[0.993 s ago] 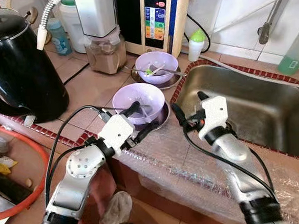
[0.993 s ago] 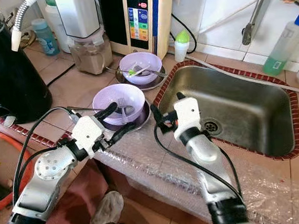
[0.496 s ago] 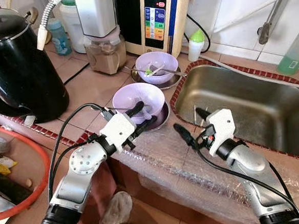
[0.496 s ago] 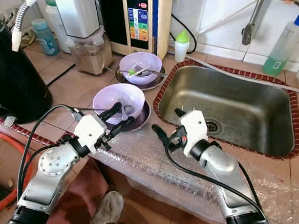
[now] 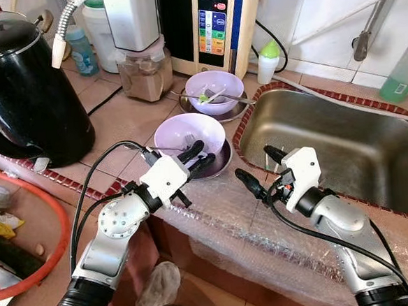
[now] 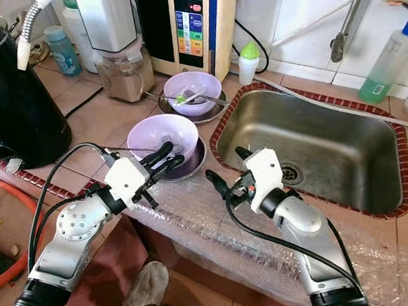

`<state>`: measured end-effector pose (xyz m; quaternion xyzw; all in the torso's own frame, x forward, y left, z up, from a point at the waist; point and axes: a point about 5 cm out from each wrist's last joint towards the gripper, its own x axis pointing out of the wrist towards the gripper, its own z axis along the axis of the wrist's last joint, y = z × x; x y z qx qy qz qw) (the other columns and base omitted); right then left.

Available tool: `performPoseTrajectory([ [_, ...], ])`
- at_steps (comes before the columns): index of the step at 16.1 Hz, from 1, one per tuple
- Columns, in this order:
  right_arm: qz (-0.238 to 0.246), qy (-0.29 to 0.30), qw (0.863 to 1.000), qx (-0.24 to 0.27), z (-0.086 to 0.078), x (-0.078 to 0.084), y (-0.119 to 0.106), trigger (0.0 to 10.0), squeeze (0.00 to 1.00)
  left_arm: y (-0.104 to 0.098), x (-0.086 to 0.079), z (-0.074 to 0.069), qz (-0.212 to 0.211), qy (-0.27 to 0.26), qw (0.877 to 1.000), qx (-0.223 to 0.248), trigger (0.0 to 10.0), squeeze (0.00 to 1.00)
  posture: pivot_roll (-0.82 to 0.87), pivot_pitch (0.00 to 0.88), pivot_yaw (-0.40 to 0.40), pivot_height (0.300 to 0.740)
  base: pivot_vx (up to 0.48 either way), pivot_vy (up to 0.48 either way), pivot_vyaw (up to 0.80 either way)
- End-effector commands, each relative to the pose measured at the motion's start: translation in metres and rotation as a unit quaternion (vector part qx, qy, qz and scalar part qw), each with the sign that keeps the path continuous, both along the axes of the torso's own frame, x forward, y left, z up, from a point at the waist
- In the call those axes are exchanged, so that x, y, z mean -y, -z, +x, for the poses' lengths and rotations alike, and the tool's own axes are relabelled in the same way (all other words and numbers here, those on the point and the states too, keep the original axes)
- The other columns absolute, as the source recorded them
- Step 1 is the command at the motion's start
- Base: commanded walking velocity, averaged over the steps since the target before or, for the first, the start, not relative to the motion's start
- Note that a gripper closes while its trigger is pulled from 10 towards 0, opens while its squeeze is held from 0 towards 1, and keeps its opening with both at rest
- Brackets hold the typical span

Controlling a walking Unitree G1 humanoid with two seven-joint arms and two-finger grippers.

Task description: Kitchen organization

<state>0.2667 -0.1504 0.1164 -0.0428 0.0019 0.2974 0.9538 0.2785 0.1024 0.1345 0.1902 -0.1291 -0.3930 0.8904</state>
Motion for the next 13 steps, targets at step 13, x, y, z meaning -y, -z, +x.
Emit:
performPoseTrajectory([
  [13, 0.005, 0.020, 1.000, 0.010, -0.0012, -0.0004, 0.0008, 10.0, 0.00, -0.0040, -0.0056, -0.0014, 0.007, -0.007, 1.000, 0.015, 0.0, 0.00, -0.01, 0.021, 0.006, 0.740, 0.000, 0.000, -0.35],
])
